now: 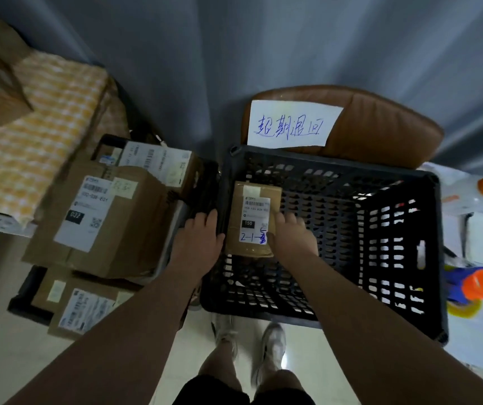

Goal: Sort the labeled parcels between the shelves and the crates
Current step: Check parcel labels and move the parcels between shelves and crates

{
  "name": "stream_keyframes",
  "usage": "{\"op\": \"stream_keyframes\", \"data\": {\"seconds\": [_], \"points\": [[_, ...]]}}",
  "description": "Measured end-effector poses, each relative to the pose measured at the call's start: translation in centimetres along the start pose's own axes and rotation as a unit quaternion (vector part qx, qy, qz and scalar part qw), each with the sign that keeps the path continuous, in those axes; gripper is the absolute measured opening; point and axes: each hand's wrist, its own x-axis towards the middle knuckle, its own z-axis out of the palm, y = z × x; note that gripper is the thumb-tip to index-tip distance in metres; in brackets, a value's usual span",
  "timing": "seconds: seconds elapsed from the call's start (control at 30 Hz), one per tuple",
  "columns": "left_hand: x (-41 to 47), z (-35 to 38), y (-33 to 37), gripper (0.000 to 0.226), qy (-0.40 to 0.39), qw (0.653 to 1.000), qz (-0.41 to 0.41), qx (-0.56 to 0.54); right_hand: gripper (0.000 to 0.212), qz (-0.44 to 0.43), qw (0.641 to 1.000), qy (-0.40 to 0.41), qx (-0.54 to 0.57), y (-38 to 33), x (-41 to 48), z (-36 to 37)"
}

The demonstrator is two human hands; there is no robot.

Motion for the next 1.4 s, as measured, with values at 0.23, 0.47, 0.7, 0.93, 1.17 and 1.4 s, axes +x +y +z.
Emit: {"op": "stream_keyframes", "data": {"seconds": [0.23, 0.47, 0.7, 0.93, 1.17, 1.4], "points": [[-7.2, -4.7, 2.2, 0.049, 0.082, 0.994, 0.018, 0.070, 0.043, -0.091, 0.987, 0.127, -0.037, -0.2, -7.7, -4.2], [-16.9, -9.0, 2.3, 0.043, 0.166, 0.980, -0.021, 0.111, 0.038, -0.232, 0.944, 0.214, -0.096, -0.5, -14.9, -7.3], [-26.0, -14.3, -1.6, 0.036, 0.227, 0.959, -0.080, 0.150, 0.034, -0.387, 0.877, 0.265, -0.109, -10.4, -20.5, -10.7], [-36.3, -21.7, -11.1, 0.036, 0.301, 0.918, -0.162, 0.201, 0.034, -0.520, 0.802, 0.290, -0.054, -23.9, -25.5, -11.6], [-47.5, -27.0, -24.0, 0.036, 0.349, 0.881, -0.251, 0.200, 0.025, -0.597, 0.727, 0.335, 0.062, -41.2, -31.7, -11.1], [-54.9, -30.9, -34.3, 0.036, 0.369, 0.852, -0.306, 0.209, 0.025, -0.628, 0.687, 0.341, 0.136, -55.0, -35.9, -9.7]]}}
